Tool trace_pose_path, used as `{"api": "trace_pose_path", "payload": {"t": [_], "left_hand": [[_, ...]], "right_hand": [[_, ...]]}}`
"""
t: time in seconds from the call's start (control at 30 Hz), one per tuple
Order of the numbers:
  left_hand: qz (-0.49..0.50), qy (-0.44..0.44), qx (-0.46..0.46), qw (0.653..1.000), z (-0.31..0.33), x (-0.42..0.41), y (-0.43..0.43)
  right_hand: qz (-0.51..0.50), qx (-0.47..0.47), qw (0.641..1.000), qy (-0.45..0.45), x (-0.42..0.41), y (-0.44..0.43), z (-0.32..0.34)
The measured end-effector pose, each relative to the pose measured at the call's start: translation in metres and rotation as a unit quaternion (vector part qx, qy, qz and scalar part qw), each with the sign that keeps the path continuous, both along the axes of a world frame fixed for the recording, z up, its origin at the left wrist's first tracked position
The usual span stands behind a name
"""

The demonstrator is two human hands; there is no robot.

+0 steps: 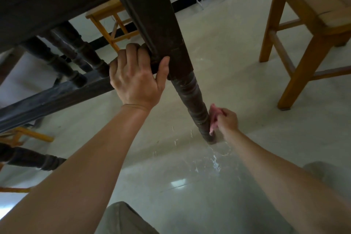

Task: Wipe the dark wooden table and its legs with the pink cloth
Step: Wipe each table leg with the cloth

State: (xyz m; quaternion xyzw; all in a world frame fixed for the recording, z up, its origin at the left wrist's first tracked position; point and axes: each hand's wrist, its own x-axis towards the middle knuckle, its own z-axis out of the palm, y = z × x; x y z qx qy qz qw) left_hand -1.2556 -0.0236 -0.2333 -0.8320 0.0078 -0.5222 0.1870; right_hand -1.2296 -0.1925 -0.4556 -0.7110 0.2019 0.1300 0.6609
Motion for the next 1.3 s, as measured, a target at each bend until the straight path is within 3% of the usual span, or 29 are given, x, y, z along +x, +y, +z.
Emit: {"api": "trace_pose_path", "payload": {"t": [0.1, 0.2, 0.27, 0.43, 0.57, 0.7, 0.8, 0.9, 0.97, 1.13, 1.23, 1.3], "left_hand": [[0.001, 0.001, -0.007, 1.0, 0.0, 0.0, 0.001], [-0.006, 0.0, -0.006, 1.0, -0.001, 0.0, 0.0], [-0.009, 0.001, -0.007, 1.0, -0.001, 0.0, 0.0], [-0.013, -0.023, 0.006, 1.0, -0.001, 0.001, 0.002], [-0.013, -0.034, 0.017, 0.999, -0.003, 0.005, 0.004], [-0.01, -0.031, 0.019, 0.999, -0.005, 0.004, 0.004], [-0.018, -0.018, 0.011, 1.0, -0.003, 0.002, 0.003], [-0.018, -0.021, 0.012, 1.0, -0.002, 0.002, 0.003], [-0.018, -0.032, 0.018, 0.999, -0.003, 0.004, 0.004], [-0.025, -0.055, 0.027, 0.998, -0.006, 0.009, 0.007], [-0.023, -0.051, 0.034, 0.998, -0.007, 0.011, 0.007], [-0.023, -0.043, 0.031, 0.998, -0.007, 0.01, 0.008]], "right_hand": [[-0.068, 0.011, 0.997, -0.027, -0.033, 0.043, -0.001], [-0.005, 0.087, 0.99, 0.11, -0.095, 0.072, -0.022], [0.006, 0.054, 0.985, 0.163, -0.102, 0.066, -0.032], [-0.066, -0.09, 0.989, 0.1, -0.018, -0.001, -0.031], [-0.023, -0.007, 0.994, 0.108, 0.032, 0.003, -0.054], [-0.074, -0.027, 0.99, 0.116, -0.047, 0.055, -0.08], [0.026, 0.065, 0.99, 0.124, -0.1, 0.069, -0.068], [-0.028, -0.036, 0.986, 0.158, -0.063, 0.04, -0.068], [-0.05, -0.055, 0.986, 0.149, -0.02, 0.01, -0.077], [-0.056, 0.135, 0.97, 0.193, 0.028, 0.013, -0.1], [-0.163, 0.134, 0.956, 0.202, 0.003, 0.044, -0.117], [-0.195, 0.198, 0.926, 0.255, -0.022, 0.054, -0.111]]}}
